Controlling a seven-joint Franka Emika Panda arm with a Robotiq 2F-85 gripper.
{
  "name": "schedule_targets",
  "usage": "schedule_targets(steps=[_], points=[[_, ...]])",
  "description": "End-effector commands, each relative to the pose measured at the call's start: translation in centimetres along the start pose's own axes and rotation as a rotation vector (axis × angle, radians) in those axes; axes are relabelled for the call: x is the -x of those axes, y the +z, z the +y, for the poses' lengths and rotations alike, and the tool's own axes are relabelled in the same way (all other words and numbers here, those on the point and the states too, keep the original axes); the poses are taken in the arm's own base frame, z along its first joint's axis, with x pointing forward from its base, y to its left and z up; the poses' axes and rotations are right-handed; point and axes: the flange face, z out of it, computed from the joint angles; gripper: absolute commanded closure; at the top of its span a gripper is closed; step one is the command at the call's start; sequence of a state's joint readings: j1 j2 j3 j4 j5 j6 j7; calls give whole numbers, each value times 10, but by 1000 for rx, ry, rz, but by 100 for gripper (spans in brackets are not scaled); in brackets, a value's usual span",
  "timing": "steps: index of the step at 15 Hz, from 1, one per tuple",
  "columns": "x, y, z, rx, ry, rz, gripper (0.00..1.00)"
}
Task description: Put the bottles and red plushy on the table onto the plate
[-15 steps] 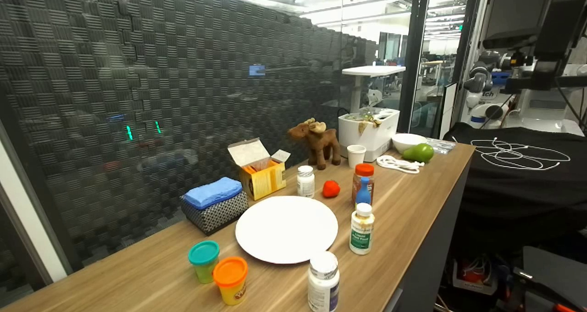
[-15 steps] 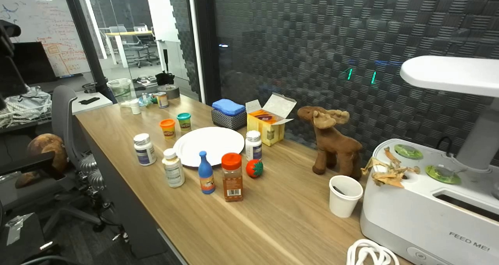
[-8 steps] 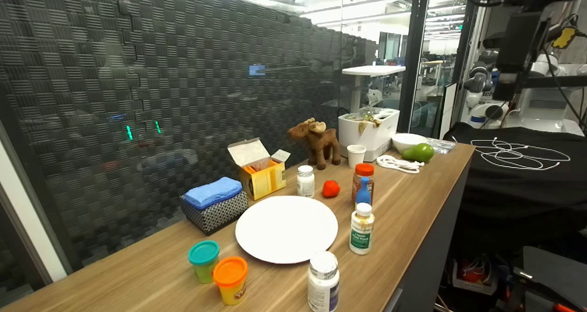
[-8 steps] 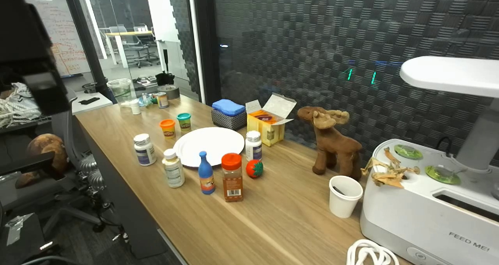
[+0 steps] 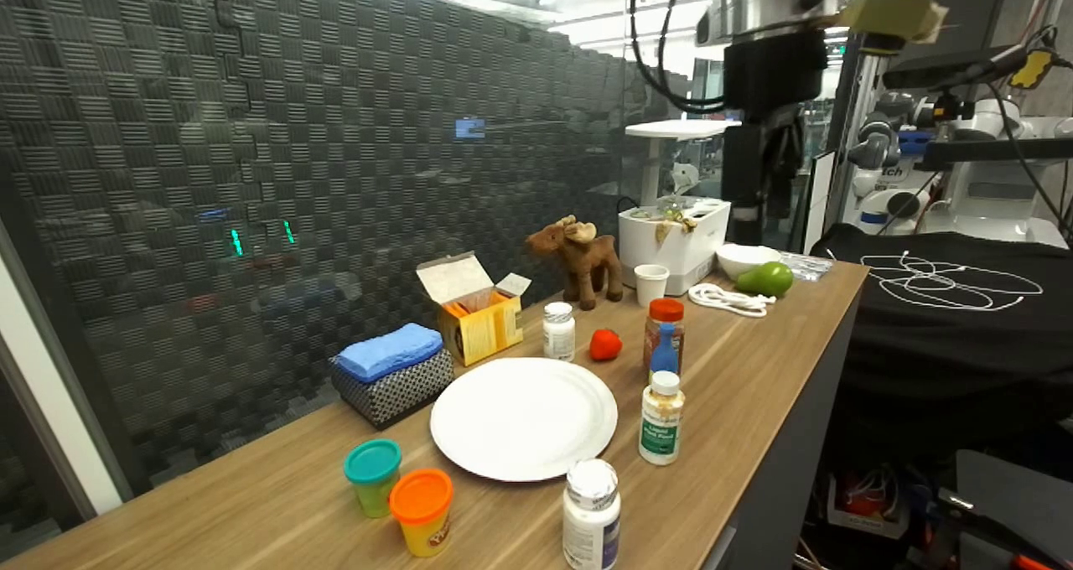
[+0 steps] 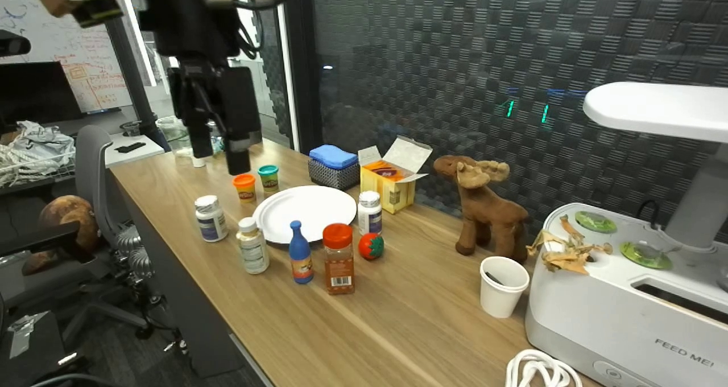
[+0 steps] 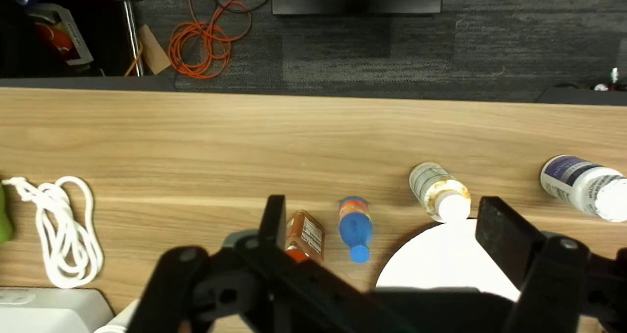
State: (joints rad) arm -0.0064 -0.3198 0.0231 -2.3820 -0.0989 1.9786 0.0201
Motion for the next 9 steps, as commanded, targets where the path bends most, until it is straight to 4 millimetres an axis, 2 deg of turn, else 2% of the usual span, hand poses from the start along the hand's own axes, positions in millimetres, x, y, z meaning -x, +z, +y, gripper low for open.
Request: schedule_targets(steps=[1, 5, 9], points=[[-78, 10, -6, 9, -66, -26, 0], [-143, 23, -7, -40, -91, 56, 0], [-188, 41, 0, -26, -77, 120, 0]])
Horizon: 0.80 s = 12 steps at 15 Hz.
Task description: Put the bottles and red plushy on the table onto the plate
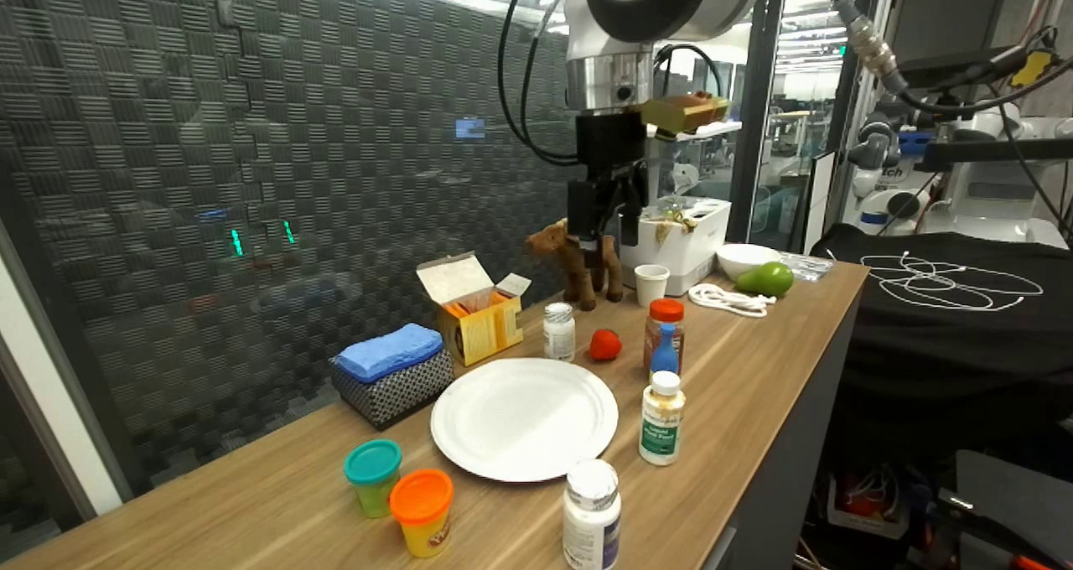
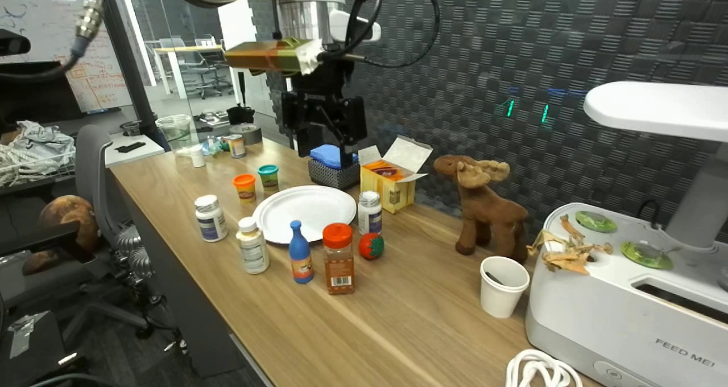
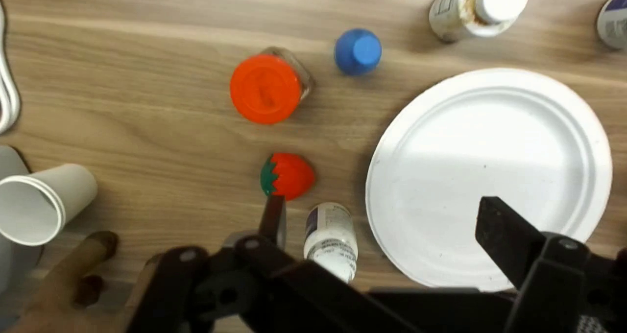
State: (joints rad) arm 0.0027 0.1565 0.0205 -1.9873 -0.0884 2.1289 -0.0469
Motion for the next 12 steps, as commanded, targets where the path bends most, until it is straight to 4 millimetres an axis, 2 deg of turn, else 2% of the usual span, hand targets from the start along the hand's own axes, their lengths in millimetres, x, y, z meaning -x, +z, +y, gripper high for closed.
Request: schedule_targets(steps=[1, 6, 12], points=[[-43, 11, 13, 1, 5, 59, 0], [-79, 45, 30, 14, 24, 91, 0], [-106, 75, 38, -6, 26, 58, 0]])
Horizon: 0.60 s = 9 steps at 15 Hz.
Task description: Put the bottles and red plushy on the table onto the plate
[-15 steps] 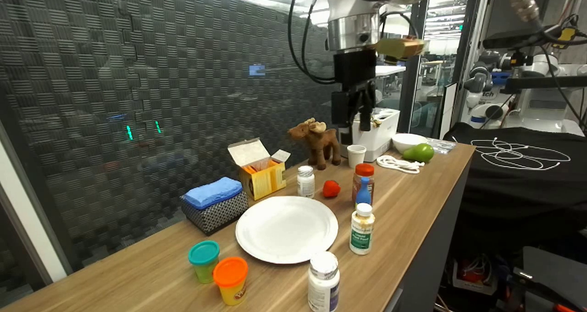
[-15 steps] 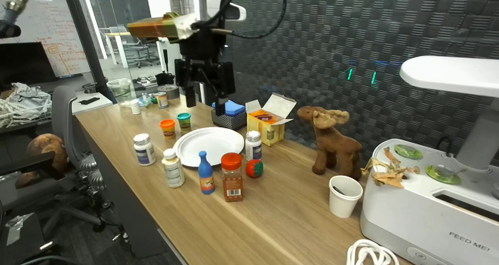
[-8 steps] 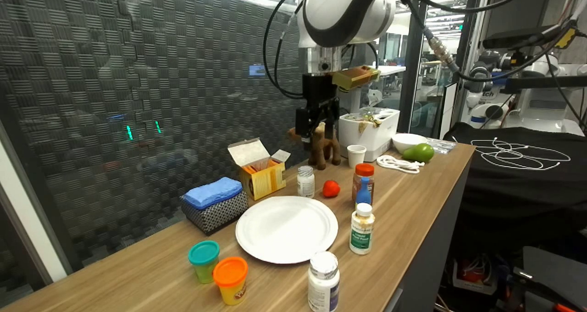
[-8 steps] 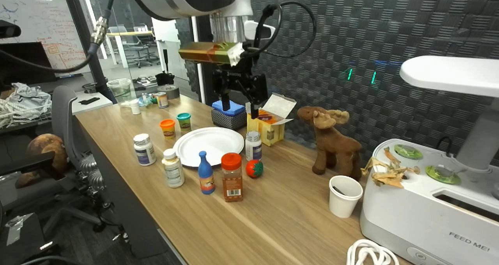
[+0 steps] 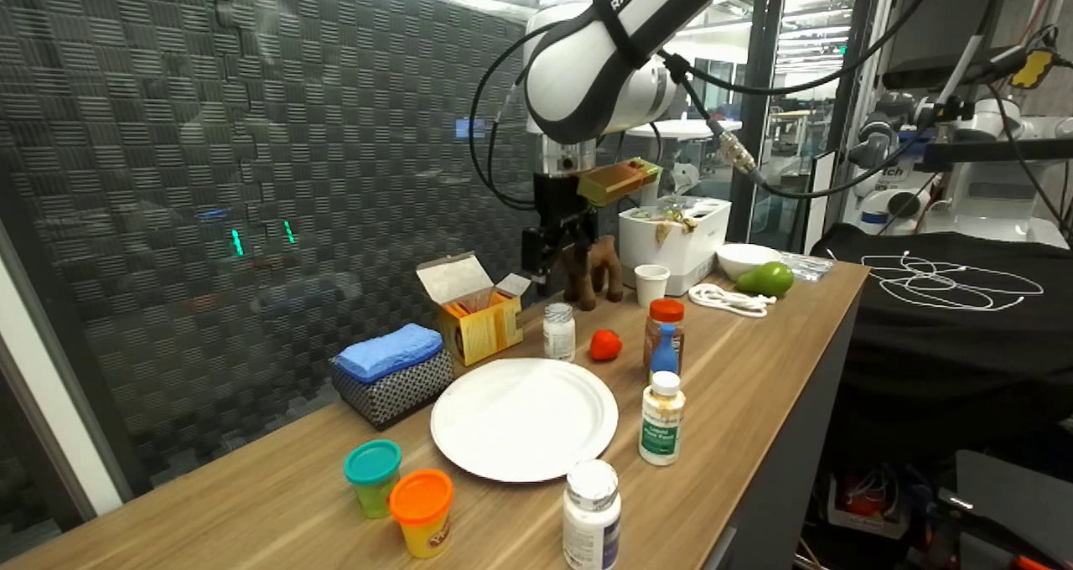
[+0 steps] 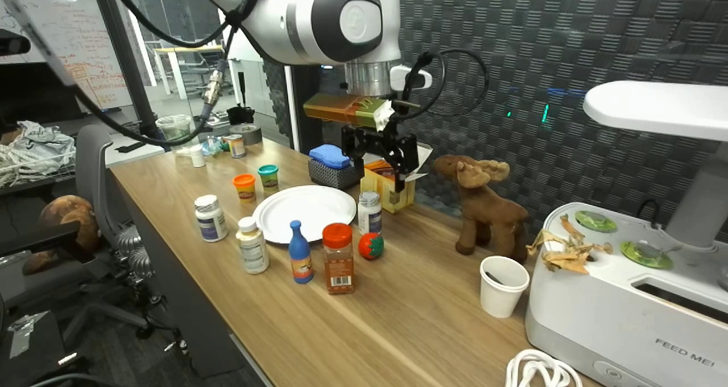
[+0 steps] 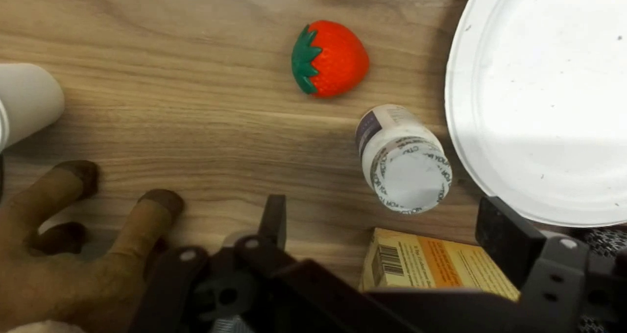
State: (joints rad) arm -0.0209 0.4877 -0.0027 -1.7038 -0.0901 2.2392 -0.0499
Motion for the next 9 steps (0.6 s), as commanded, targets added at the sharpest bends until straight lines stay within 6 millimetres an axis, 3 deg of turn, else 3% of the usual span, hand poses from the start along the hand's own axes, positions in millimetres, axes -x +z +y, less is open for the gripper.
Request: schedule_targets(steps=[1, 4, 9], points=[[-21, 10, 4, -21, -14, -10, 0], [-25, 21, 2, -22, -21, -34, 0], [-22, 22, 0, -30, -19, -62, 0]])
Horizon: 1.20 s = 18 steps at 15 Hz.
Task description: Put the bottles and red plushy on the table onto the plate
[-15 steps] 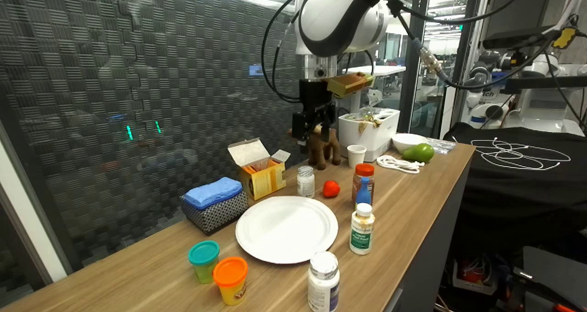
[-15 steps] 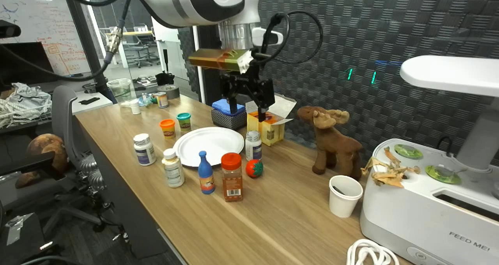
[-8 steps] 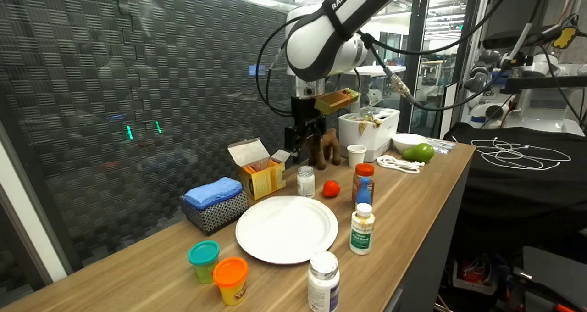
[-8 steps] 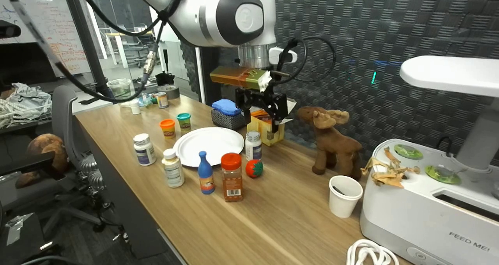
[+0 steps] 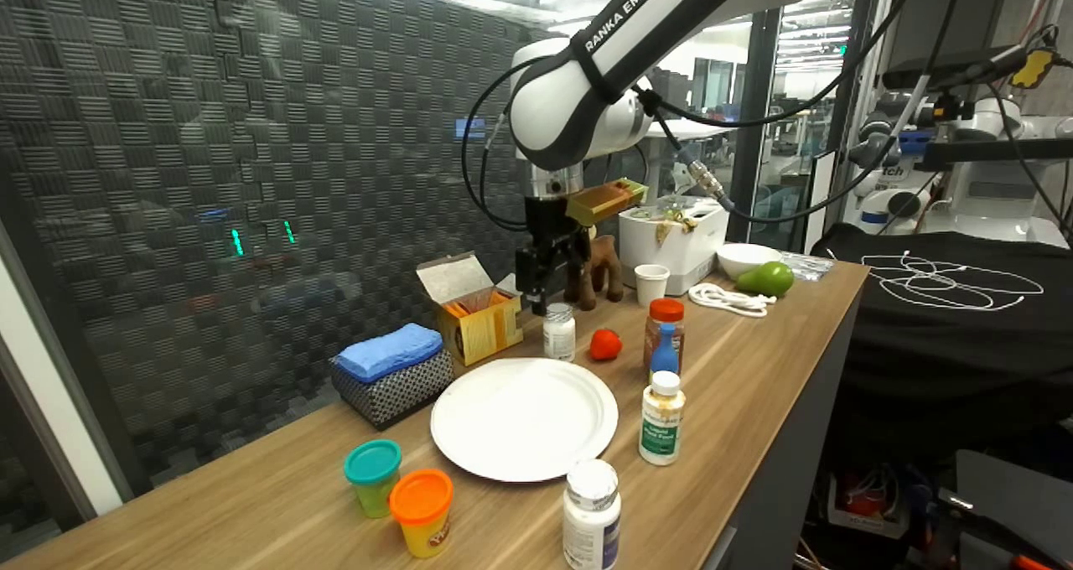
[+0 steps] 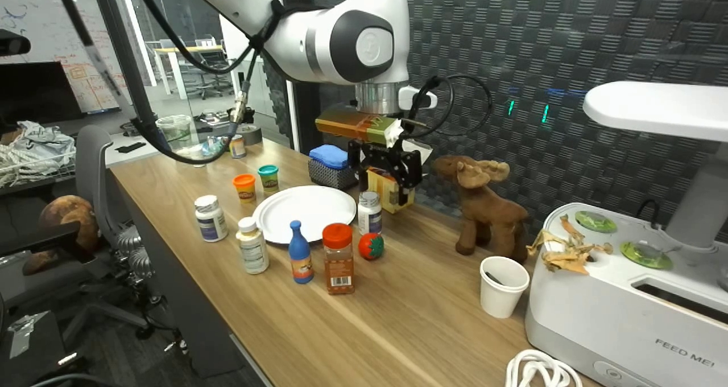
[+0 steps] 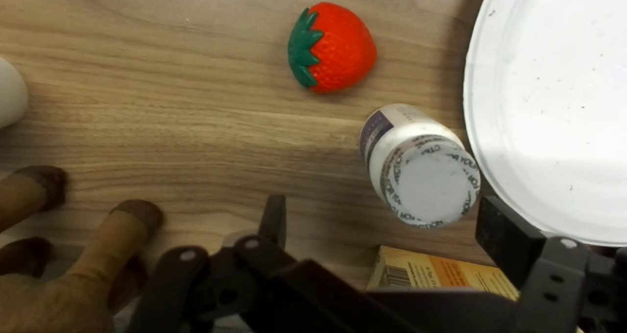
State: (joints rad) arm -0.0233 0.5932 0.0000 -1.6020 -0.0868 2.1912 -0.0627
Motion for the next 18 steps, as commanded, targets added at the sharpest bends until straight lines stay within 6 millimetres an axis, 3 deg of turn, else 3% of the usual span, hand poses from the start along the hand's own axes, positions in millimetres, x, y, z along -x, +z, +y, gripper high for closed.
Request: schedule_targets(steps=[1, 3, 4, 5, 12, 18], points=[[-4, -10, 0, -25, -8, -18, 0], [-2, -8, 0, -31, -7, -33, 0], [-2, -6, 0, -31, -7, -39, 25], [-2, -5, 0, -35, -9, -45, 26], [-2, -8, -7, -50, -25, -36, 80], [1, -39, -27, 101, 13, -5, 81]])
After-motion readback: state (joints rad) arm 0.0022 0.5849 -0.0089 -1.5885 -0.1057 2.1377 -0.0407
